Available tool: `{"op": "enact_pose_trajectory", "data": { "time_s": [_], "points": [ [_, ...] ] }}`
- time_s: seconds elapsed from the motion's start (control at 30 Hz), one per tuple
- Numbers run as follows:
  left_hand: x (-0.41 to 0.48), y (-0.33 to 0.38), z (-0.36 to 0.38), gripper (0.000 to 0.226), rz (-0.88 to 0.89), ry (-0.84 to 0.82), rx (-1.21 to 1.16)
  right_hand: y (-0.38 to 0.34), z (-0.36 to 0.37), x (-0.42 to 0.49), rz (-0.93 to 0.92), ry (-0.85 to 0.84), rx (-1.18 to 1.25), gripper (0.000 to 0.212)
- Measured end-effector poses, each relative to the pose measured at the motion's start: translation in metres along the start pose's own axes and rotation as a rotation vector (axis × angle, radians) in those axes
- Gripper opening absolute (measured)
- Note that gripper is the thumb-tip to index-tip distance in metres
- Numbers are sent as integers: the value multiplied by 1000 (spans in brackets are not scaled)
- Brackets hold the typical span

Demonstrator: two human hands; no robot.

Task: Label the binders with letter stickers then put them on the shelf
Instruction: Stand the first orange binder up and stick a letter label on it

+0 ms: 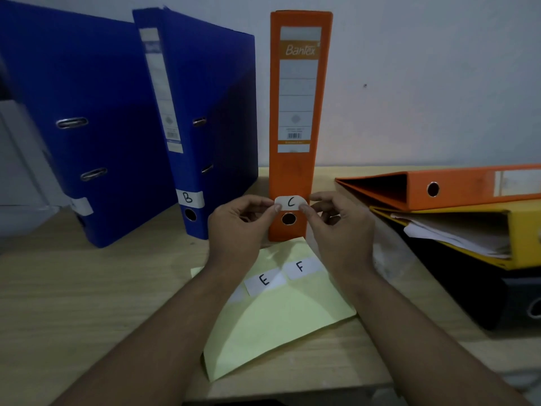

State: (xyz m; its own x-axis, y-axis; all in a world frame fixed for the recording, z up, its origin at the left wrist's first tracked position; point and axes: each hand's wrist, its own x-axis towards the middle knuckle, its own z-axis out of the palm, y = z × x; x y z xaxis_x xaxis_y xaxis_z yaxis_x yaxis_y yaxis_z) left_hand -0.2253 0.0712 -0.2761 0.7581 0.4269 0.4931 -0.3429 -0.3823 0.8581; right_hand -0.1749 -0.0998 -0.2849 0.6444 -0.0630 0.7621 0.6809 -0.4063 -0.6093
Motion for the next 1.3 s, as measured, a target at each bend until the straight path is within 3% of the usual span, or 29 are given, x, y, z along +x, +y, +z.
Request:
{"op": "enact_pose_trajectory", "data": {
  "time_s": [1.3],
  "points": [
    [1, -4, 3, 10, 1, 17, 45, 0, 4, -1, 27, -8, -3, 12]
  ]
}}
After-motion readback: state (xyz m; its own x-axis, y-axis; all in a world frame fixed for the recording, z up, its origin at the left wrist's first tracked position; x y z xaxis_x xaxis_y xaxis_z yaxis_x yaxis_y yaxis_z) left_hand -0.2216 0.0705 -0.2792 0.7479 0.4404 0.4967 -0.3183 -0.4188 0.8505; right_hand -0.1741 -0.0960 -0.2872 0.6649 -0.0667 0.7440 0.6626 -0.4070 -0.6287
